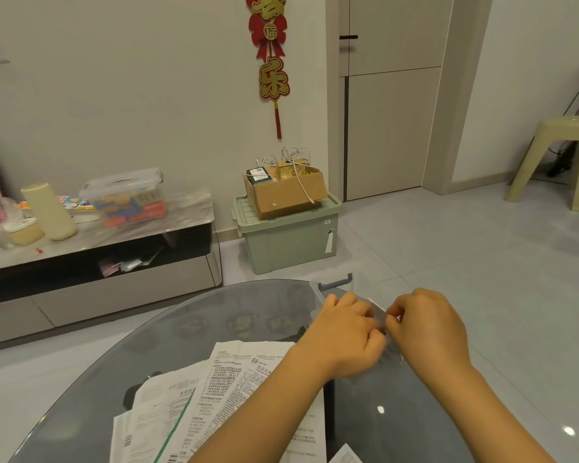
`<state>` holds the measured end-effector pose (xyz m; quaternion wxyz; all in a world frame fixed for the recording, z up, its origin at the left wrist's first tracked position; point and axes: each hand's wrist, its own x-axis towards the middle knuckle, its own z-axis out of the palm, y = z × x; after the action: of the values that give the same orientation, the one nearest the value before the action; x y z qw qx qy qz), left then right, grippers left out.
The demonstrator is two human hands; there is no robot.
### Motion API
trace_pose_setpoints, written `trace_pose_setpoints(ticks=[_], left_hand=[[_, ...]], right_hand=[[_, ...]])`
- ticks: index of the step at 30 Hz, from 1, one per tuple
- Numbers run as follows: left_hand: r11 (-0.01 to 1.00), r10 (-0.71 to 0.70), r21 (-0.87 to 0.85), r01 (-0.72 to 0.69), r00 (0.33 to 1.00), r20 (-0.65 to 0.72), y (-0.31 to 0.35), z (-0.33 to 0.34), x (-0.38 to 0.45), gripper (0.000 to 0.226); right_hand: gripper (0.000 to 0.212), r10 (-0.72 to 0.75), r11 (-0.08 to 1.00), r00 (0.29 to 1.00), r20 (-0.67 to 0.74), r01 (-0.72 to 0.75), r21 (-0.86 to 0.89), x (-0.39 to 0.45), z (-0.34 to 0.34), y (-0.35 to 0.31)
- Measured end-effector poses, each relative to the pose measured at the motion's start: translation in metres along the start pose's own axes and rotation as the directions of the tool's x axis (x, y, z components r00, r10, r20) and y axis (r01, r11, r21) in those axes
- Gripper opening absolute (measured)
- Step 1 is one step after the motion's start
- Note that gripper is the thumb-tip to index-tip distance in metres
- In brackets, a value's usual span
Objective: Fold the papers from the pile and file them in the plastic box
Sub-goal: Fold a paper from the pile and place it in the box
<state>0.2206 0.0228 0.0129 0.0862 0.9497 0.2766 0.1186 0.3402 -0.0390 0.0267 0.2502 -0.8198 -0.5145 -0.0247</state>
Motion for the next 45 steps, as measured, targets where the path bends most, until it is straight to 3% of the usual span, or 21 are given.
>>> trace_pose_setpoints(ticks=[3,7,11,16,22,26,29,34,38,45], left_hand=[[0.996,-0.040,-0.073,0.040,0.999,0.001,0.000,-0.003,0.001,0.056],[0.993,-0.049,-0.107,0.049,0.999,-0.001,0.000,-0.004,0.002,0.058],[0.993,-0.039,-0.110,0.037,0.999,-0.015,-0.003,-0.004,0.002,0.069],[1.000,0.020,-0.021,-0.018,0.996,0.092,0.004,-0.003,0.005,0.058],[0.999,0.002,-0.046,-0.002,1.000,-0.003,0.006,0.000,0.005,0.069],[1.000,0.005,0.006,-0.006,0.997,0.081,0.010,-0.001,0.005,0.060],[1.000,-0.029,0.009,0.028,0.992,0.121,0.010,-0.004,0.007,0.060],[0.992,-0.105,-0.068,0.102,0.994,-0.038,0.008,-0.020,-0.005,0.058],[0.982,-0.186,-0.047,0.182,0.979,-0.086,0.008,-0.035,-0.034,0.059],[0.924,-0.383,-0.031,0.382,0.922,-0.054,0.018,-0.049,-0.111,0.056]], right_hand=[[0.016,0.031,0.997,0.996,0.084,-0.025,-0.069,0.001,-0.005,-0.001],[0.015,0.045,0.998,0.989,0.142,-0.052,0.042,0.002,-0.005,0.004],[0.014,0.029,0.989,0.988,0.152,-0.050,0.142,0.003,-0.004,0.012],[0.015,0.038,0.959,0.993,0.114,-0.068,0.275,0.003,-0.005,0.021],[0.018,0.047,0.948,0.994,0.096,-0.074,0.308,0.002,-0.004,0.022],[0.020,0.042,0.944,0.993,0.113,-0.076,0.320,0.002,-0.006,0.024],[0.021,0.036,0.951,0.990,0.139,-0.077,0.299,0.001,-0.008,0.023],[0.020,-0.011,0.953,0.997,0.077,-0.013,0.304,-0.004,-0.013,0.014],[0.019,-0.094,0.930,0.994,0.060,0.066,0.362,-0.014,-0.017,0.004],[0.019,-0.253,0.885,0.965,0.065,0.204,0.418,-0.046,-0.011,-0.020]])
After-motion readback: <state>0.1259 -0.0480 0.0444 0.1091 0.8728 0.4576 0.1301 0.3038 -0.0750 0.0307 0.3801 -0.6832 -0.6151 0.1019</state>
